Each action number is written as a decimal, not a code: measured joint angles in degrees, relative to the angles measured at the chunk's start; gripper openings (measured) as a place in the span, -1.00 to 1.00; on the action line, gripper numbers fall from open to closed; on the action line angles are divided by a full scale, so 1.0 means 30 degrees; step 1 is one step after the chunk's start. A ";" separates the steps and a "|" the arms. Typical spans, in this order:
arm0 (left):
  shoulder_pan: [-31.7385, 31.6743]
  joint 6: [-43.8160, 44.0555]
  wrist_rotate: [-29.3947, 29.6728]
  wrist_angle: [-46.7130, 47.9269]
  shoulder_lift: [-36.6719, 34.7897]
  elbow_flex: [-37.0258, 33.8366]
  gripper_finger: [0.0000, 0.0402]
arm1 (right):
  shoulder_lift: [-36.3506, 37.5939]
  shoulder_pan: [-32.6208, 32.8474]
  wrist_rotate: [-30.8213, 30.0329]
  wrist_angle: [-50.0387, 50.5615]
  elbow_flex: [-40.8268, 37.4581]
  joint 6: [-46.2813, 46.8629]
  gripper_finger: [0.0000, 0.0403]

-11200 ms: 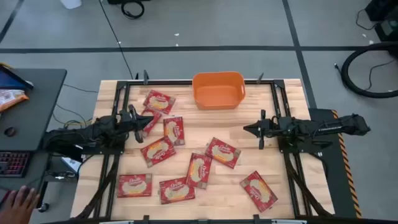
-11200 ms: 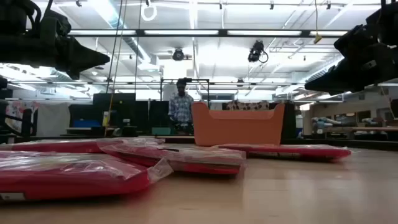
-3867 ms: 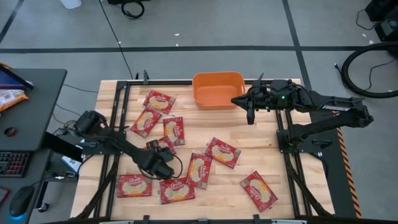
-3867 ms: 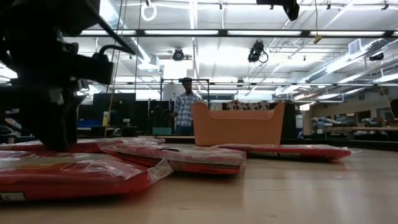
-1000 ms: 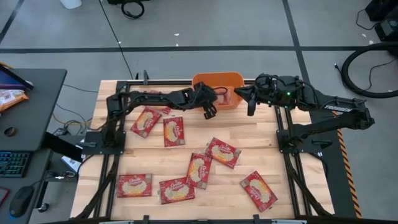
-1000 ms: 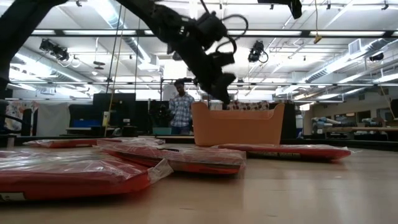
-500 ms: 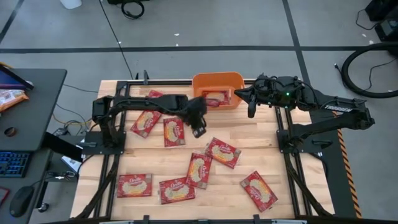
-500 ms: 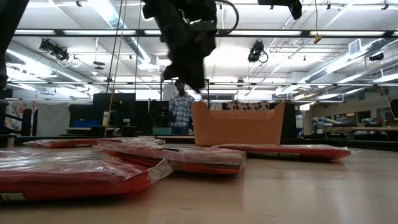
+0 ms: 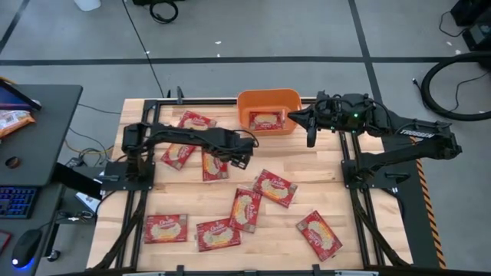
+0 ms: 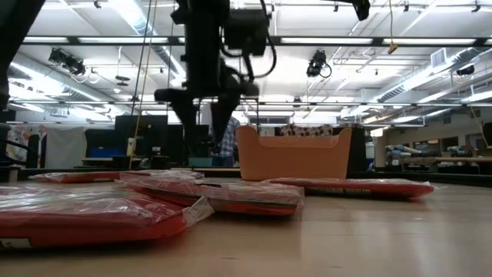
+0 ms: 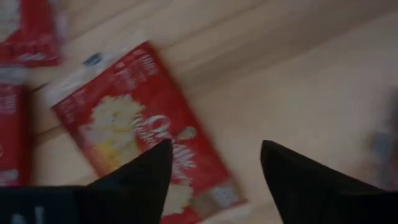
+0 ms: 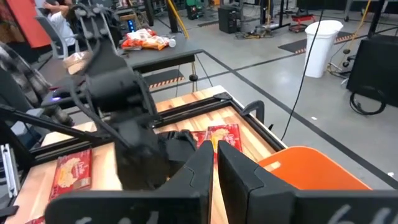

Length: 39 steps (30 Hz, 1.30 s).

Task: Sort popcorn bags into baskets
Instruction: Put the popcorn pack into the orange bin

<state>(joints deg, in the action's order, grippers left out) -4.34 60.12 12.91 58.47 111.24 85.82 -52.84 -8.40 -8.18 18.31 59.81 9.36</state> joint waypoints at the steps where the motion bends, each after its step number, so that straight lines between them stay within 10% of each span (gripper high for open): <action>1: -0.0110 0.0251 -0.0008 -0.0155 0.0296 0.0000 0.29 | 0.0000 0.0003 0.0124 -0.0013 0.0000 0.0008 -0.85; 25: -0.1363 -0.1139 -0.2628 0.1317 0.3279 0.0007 0.17 | -0.0007 0.0291 0.0769 -0.0231 0.0000 0.0305 -0.85; 39: -0.0553 -0.3746 -0.2790 0.2634 0.3402 0.0027 -0.93 | -0.0007 0.0291 0.0769 -0.0222 0.0000 0.0221 -0.85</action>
<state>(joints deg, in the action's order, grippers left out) -6.00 48.88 4.54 66.37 121.44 85.90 -52.86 -7.53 -5.87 17.64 59.81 10.03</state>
